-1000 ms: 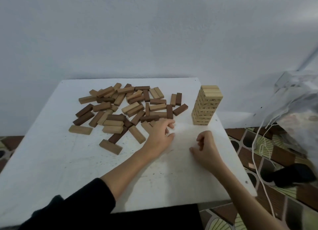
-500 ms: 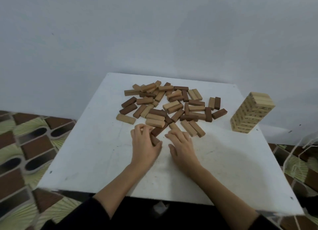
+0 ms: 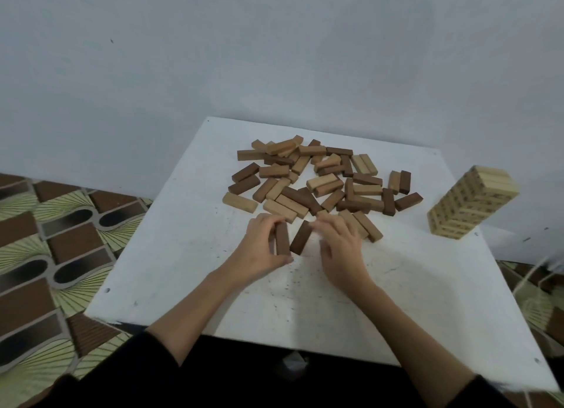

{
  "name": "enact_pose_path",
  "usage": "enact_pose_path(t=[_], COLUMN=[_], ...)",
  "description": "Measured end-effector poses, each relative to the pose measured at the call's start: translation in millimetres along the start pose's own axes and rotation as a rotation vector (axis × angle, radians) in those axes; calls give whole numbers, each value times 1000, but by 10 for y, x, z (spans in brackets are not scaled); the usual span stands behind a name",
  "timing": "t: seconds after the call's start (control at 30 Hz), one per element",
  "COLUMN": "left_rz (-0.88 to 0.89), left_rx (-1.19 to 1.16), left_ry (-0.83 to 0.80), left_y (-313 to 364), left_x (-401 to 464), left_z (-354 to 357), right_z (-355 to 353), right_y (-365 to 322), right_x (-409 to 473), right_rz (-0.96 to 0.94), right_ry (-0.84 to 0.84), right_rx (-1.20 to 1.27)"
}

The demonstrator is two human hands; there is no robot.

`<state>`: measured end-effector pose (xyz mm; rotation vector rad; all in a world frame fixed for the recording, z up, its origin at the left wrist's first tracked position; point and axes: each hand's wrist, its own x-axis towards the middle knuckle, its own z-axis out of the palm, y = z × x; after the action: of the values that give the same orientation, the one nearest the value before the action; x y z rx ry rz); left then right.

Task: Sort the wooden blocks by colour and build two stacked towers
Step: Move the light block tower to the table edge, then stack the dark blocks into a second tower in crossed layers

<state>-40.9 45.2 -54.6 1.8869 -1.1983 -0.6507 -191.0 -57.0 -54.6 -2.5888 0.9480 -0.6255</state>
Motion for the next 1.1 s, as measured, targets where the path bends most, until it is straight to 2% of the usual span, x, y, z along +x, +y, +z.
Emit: enact_pose_path(t=[0.07, 0.17, 0.33, 0.5, 0.87, 1.1], left_rz=[11, 40, 52, 46, 151, 166], left_rx=[21, 46, 38, -26, -30, -28], left_ry=[-59, -137, -178, -196, -273, -287], left_y=[25, 57, 123, 143, 99, 82], left_x=[58, 103, 123, 125, -129, -168], left_z=[-16, -3, 63, 86, 198, 209], right_z=[-61, -117, -162, -203, -257, -196], right_y=[55, 73, 72, 108, 150, 174], right_x=[102, 159, 56, 60, -318, -390], right_rz=[118, 227, 181, 156, -4, 9], right_ry=[-43, -159, -215, -379, -338, -341], right_rx=[-3, 132, 261, 276, 372, 383])
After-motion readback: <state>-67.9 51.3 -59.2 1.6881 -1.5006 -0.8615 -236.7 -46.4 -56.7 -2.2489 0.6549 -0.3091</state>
